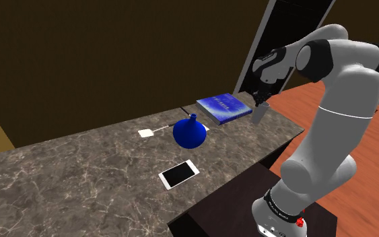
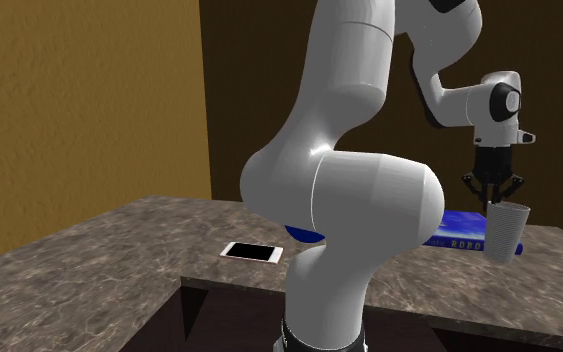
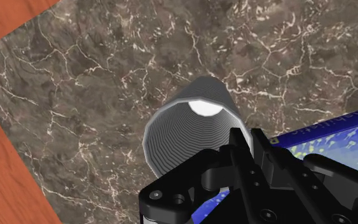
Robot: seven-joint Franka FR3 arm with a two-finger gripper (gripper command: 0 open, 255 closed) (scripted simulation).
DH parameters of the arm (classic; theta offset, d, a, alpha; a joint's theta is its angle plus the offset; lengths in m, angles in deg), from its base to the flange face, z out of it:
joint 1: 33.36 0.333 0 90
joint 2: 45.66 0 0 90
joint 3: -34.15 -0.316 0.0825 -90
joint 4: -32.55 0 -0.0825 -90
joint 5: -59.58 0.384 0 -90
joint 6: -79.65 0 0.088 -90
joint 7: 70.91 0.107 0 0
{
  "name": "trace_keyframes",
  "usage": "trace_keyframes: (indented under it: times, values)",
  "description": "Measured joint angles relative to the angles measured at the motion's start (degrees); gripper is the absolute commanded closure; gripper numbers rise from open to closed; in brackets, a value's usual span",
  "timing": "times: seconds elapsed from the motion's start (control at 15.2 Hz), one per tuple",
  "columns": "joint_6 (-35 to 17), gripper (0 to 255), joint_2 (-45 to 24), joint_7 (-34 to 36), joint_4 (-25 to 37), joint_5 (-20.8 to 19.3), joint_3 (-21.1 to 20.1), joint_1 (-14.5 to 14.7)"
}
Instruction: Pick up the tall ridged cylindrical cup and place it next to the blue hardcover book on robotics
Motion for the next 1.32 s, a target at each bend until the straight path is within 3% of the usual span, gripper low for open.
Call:
trace_keyframes:
  times: [0.66, 0.73, 1.12, 1.32]
  values:
    - [-2.5, 255, -1.5, -0.4, -1.1, 0.8, -0.3, -0.3]
    - [-2.5, 0, -1.5, -0.4, -1.1, 0.8, -0.3, -0.3]
    - [-2.5, 0, -1.5, -0.4, -1.1, 0.8, -0.3, -0.3]
    - [0.5, 0, 1.0, 0.5, -0.3, -0.5, 0.1, 0.4]
